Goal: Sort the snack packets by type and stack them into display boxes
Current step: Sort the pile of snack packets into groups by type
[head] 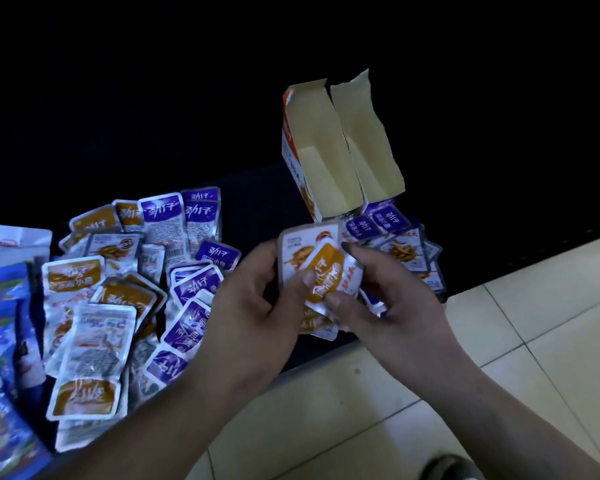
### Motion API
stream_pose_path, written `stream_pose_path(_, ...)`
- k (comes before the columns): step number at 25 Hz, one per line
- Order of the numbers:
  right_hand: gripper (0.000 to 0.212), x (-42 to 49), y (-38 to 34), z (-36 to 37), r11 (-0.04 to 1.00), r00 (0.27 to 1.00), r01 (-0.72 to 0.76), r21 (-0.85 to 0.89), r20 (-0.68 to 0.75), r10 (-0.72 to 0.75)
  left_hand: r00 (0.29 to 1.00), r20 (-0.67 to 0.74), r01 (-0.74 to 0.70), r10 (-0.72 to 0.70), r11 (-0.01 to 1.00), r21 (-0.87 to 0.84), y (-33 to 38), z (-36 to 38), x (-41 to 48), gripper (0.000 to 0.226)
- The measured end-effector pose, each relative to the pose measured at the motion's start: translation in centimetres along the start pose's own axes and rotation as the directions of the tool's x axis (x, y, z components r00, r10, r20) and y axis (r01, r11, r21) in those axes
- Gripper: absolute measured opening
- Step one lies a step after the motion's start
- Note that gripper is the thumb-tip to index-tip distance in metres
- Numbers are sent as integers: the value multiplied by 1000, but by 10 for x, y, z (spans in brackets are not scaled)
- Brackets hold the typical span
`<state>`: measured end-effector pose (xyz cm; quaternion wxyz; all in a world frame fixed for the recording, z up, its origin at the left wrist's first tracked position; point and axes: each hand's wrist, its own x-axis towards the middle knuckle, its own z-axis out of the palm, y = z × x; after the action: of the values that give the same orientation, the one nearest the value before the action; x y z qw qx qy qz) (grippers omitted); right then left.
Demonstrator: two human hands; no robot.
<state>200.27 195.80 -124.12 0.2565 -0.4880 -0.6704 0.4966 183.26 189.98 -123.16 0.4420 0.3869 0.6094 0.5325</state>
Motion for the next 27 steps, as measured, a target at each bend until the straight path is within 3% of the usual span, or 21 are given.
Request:
stream_pose_path(4, 36, -4, 4, -13, 991, 996, -86, 101, 36, 83, 994, 64, 87, -85, 996, -28, -18, 9, -3, 28)
stream_pose_path(8, 46, -13, 15, -27, 943, 976, -215, 254, 102, 194, 983, 171, 48, -60, 996, 74, -29, 24, -7, 27)
stream_pose_path(10, 43, -18, 22, -32, 942, 971, -237, 239, 26, 238, 993, 119, -19, -7, 976, 219, -47, 23, -2, 21)
stream_pose_path(11, 38, -21, 24, -34, 943, 964, -251, 219, -31, 264, 997, 56, -70, 52, 909, 411, -57, 21, 3, 25)
stream_pose_path(13, 31, -24, 28, -39, 945, 945, -268, 185, -140, 295, 998, 14, -52, 63, 660, 749, -73, 19, 12, 58)
stream_pose_path(15, 28, -25, 31, -41, 955, 938, -241, 174, -212, 276, 1000, 10, 2, -21, 512, 859, -80, 22, 19, 87)
stream_pose_path(16, 28, -25, 32, -41, 958, 938, -225, 177, -228, 263, 998, 14, 19, -63, 487, 873, -79, 26, 22, 92)
stream_pose_path(19, 29, -26, 34, -38, 959, 938, -221, 177, -231, 258, 989, -29, 108, -146, 569, 815, -73, 30, 28, 76)
stream_pose_path(23, 36, -23, 35, -33, 967, 934, -229, 110, -256, 250, 978, -116, 207, -175, 698, 686, -64, 15, 28, 16)
stream_pose_path(27, 38, -21, 32, -30, 972, 927, -208, 111, -293, 232, 957, -203, 282, -206, 820, 499, -37, -8, 27, 13)
